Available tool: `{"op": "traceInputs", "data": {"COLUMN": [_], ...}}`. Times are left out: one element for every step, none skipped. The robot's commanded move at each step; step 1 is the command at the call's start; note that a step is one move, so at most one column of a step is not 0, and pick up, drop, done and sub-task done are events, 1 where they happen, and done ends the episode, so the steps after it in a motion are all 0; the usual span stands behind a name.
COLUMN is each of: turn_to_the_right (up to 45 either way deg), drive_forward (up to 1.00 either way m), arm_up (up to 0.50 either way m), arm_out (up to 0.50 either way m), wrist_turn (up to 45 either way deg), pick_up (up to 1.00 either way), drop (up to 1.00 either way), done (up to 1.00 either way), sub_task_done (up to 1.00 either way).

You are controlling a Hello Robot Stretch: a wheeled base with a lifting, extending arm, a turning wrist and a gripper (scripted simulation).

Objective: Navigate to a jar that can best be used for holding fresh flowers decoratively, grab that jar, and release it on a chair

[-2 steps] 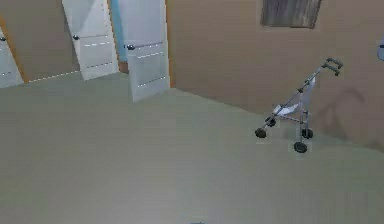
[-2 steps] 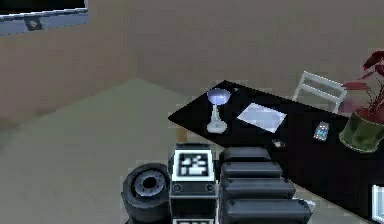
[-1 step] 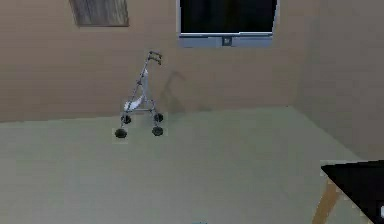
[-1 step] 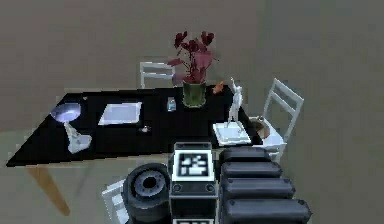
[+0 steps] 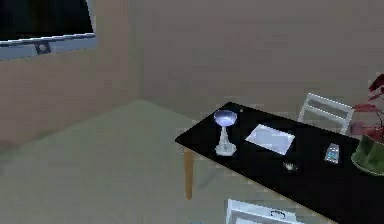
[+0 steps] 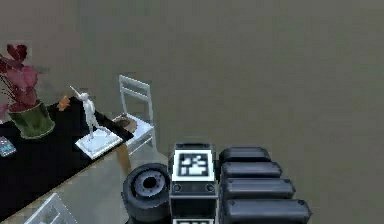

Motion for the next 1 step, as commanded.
{"op": "traceInputs", "data": {"turn_to_the_right": [45.0], "drive_forward": [0.00], "arm_up": [0.00], "arm_out": [0.00], "wrist_turn": [0.0], "pick_up": [0.00], "drop": [0.00], "done": [0.00], "sub_task_done": [0.00]}}
